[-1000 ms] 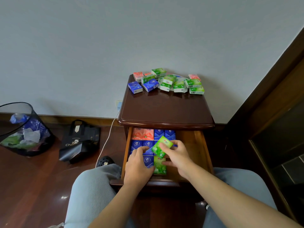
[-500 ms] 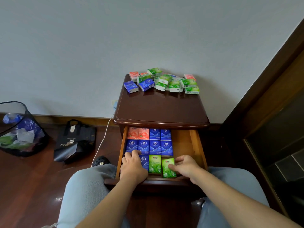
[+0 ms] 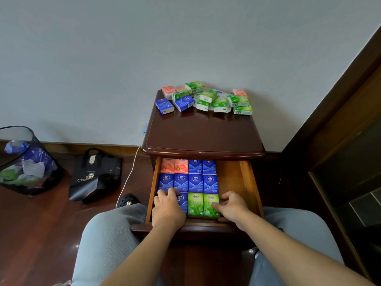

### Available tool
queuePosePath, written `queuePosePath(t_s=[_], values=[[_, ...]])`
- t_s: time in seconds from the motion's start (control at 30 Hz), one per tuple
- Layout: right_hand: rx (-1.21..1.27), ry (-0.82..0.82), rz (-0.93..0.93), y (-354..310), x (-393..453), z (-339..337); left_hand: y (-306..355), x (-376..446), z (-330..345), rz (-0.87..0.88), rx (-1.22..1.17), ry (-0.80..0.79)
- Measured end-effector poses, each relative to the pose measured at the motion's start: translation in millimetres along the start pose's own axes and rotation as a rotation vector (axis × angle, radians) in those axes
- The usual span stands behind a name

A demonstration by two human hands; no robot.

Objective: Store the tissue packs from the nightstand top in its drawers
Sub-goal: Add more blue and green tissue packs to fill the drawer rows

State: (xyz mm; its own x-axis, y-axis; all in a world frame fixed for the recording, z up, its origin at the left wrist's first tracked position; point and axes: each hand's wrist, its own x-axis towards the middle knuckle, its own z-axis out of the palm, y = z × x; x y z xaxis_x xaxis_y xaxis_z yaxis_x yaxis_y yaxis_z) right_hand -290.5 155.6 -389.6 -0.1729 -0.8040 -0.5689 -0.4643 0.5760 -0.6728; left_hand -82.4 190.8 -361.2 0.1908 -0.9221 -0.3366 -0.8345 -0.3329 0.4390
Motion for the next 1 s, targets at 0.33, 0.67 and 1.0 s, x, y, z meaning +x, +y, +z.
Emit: queuePosePath(t_s=[0.33,0.67,1.0], values=[[-0.054,0.001,-0.013,-8,-4,0,3,4,0,0.149,0.024,-0.072],[-0.047,-0.026,-0.004,-7,-2,0,11,12,5,0.189,0.091,-0.111],[-0.042,0.412,-0.485,-57,0,-13,29,32,-29,0.317,-0.056,0.174]])
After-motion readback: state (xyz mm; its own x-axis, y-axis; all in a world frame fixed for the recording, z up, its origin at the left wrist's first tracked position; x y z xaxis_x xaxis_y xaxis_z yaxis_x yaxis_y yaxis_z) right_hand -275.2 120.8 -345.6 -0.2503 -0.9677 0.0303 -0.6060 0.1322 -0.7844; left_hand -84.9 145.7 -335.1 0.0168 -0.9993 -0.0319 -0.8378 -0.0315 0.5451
